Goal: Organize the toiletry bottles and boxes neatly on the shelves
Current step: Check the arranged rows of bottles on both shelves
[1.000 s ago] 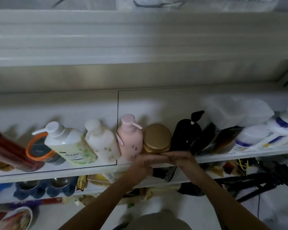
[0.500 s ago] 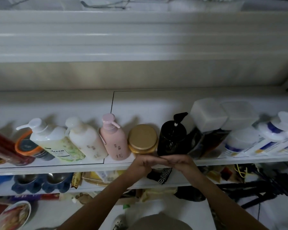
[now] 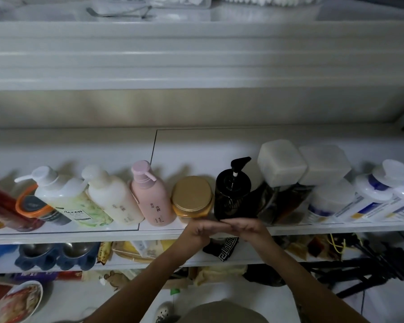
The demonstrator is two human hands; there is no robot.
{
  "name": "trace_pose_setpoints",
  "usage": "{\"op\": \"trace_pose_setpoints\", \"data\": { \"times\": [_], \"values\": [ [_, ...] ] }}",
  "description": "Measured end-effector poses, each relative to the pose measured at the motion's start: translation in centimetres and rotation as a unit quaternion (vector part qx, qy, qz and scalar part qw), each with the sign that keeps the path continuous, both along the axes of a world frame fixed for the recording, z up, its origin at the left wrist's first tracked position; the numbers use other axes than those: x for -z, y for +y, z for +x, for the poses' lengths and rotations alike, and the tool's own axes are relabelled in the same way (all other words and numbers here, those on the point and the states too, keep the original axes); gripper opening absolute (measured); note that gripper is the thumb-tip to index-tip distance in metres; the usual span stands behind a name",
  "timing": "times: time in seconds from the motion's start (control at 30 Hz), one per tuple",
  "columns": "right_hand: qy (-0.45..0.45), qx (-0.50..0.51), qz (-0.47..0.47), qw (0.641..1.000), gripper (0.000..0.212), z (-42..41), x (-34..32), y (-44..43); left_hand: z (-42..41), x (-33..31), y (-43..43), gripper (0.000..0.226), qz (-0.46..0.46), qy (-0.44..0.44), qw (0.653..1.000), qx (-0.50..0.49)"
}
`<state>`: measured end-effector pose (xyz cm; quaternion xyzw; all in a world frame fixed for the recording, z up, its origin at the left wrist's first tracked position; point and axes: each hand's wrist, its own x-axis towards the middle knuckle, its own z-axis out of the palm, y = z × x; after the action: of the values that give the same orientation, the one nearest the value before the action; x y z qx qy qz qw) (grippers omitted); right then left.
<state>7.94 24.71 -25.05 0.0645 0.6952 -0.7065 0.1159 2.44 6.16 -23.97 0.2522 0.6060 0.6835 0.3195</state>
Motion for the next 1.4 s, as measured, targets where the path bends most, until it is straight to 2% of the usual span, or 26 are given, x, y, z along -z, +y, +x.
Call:
{"op": "trace_pose_setpoints", "data": {
  "times": [0.07,0.13,0.2,0.3,0.37,0.43,0.5,0.6,0.63,0.67,0.87,1.03,1.1,1.27,1.4],
  "values": [
    [0.002,-0.034,-0.026,0.999,0.027,0.7,-0.2,1.0,0.3,0.0,0.8,0.046,-0.013,0.007,1.0,0.014],
    [-0.013,-0.003,-0.013,1.0,0.052,1.5,-1.0,1.2,0.6,-0.3,1.6,0.05,-0.016,0.016,1.0,0.018],
    [0.024,0.048,0.02,0.998,0.075,1.7,-1.2,1.4,0.7,-0.3,2.4,0.053,-0.017,0.022,0.999,0.022],
    [0.089,0.056,0.047,0.993,0.124,2.0,-1.3,1.7,0.7,-0.3,3.0,0.054,-0.01,0.032,0.999,0.026],
    [0.107,0.056,0.059,0.991,0.133,2.2,-2.1,1.5,0.7,-0.4,3.1,0.056,-0.011,0.038,0.999,0.024],
    [0.121,0.083,0.063,0.987,0.127,2.4,-2.2,1.5,0.9,-0.4,3.1,0.056,-0.013,0.037,0.999,0.019],
    [0.123,0.095,0.074,0.985,0.112,2.6,-2.8,1.4,1.0,-0.5,3.2,0.056,0.001,0.036,0.999,0.016],
    [0.069,0.097,0.07,0.99,0.057,2.5,-2.4,1.9,1.2,-0.8,3.2,0.06,0.021,0.028,0.999,0.016],
    [0.056,0.098,0.072,0.991,0.042,2.5,-2.3,2.0,1.3,-0.8,3.3,0.06,0.022,0.027,0.999,0.017],
    [0.048,0.099,0.072,0.991,0.036,2.4,-2.3,2.0,1.3,-0.8,3.3,0.06,0.022,0.028,0.999,0.016],
    [0.039,0.094,0.074,0.992,0.031,2.7,-2.9,1.8,1.8,-1.5,3.6,0.061,0.004,0.046,0.999,0.013],
    [0.059,0.114,0.071,0.989,0.036,3.8,-3.1,3.6,2.5,-1.8,5.2,0.067,-0.01,0.064,0.997,0.037],
    [0.067,0.112,0.066,0.989,0.029,4.2,-3.2,4.6,2.7,-1.9,6.2,0.068,-0.013,0.064,0.997,0.047],
    [0.062,0.122,0.061,0.989,0.051,4.1,-2.8,5.8,2.8,-2.1,7.2,0.067,-0.005,0.057,0.997,0.053],
    [0.051,0.128,0.057,0.989,0.041,3.8,-2.7,5.8,2.7,-2.0,7.3,0.07,-0.019,0.061,0.997,0.034]
  ]
}}
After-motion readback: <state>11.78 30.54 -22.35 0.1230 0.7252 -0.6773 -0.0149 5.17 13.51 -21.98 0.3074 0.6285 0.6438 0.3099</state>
